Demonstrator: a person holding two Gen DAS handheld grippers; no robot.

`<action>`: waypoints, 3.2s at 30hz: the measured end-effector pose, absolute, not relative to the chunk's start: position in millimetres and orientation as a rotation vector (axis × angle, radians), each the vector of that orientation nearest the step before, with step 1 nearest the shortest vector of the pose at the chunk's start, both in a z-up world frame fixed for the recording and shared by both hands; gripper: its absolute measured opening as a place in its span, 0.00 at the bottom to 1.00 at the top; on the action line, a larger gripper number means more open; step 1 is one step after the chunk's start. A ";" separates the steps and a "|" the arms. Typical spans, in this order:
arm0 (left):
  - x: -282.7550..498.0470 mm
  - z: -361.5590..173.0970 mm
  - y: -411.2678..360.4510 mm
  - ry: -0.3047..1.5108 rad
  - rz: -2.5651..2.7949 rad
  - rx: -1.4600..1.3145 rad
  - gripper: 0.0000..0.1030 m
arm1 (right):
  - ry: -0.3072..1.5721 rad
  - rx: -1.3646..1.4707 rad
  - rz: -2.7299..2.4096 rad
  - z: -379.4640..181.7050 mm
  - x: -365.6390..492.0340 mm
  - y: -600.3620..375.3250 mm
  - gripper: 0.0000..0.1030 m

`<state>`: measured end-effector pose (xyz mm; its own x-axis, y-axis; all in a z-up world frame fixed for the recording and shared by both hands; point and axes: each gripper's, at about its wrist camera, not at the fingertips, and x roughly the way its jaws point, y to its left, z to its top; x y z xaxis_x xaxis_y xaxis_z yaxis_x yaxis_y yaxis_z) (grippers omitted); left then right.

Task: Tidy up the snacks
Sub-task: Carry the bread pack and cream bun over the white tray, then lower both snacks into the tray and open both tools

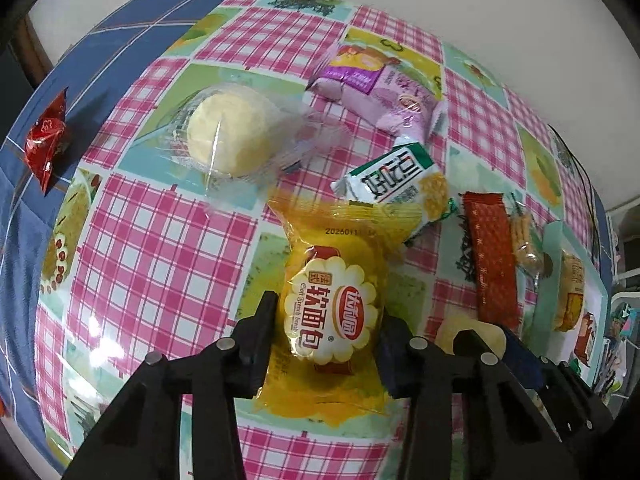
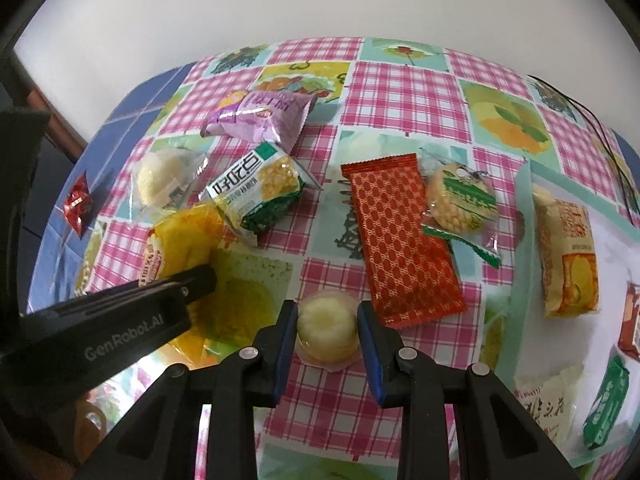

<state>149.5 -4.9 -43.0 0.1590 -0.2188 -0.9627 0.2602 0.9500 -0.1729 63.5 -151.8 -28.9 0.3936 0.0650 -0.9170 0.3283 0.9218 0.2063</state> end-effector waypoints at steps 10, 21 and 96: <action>133.8 -3.9 -20.4 1.281 -0.350 0.030 0.43 | 1.109 0.435 -0.180 1.6 38.5 -166.2 0.32; 106.0 19.9 -47.0 1.230 -0.388 0.061 0.43 | 1.073 0.493 -0.236 15.6 14.5 -202.6 0.32; 11.4 18.6 -214.8 1.220 -0.616 0.304 0.57 | 1.033 0.745 -0.578 1.1 -102.5 -378.0 0.34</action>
